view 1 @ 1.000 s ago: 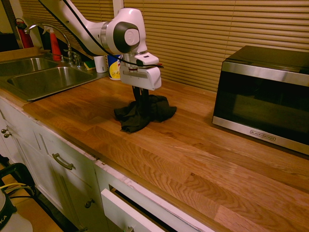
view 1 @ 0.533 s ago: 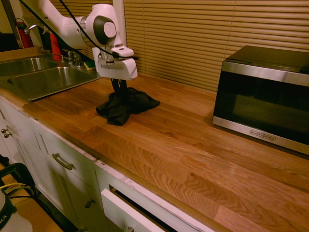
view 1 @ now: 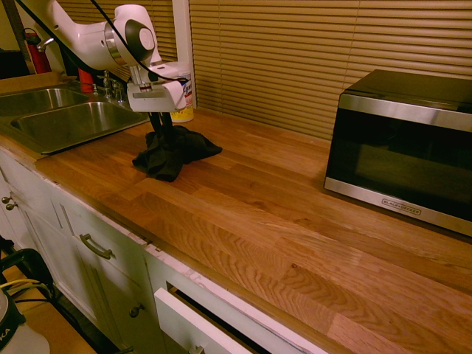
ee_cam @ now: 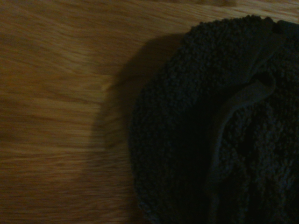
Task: Clear the spill
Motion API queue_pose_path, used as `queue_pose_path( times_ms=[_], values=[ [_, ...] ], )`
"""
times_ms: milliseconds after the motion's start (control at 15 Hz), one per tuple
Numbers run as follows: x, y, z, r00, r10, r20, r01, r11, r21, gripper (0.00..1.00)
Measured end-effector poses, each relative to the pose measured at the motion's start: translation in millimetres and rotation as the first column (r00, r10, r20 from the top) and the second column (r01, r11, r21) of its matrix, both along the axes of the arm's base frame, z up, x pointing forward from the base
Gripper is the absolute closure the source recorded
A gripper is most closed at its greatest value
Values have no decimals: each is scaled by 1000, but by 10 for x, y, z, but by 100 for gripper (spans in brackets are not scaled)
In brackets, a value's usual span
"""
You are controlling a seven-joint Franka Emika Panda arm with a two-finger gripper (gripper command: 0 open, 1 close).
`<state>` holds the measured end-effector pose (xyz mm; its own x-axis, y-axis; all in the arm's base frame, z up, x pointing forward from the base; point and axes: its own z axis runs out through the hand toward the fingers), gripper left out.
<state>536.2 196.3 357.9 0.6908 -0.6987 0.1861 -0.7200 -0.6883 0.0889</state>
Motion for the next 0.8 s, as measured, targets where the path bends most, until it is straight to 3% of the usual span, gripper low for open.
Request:
queue_pose_path(
  times_ms=[800],
  values=[
    [93, 1169, 69, 996, 88, 4, -88, 996, -24, 100]
  ],
)
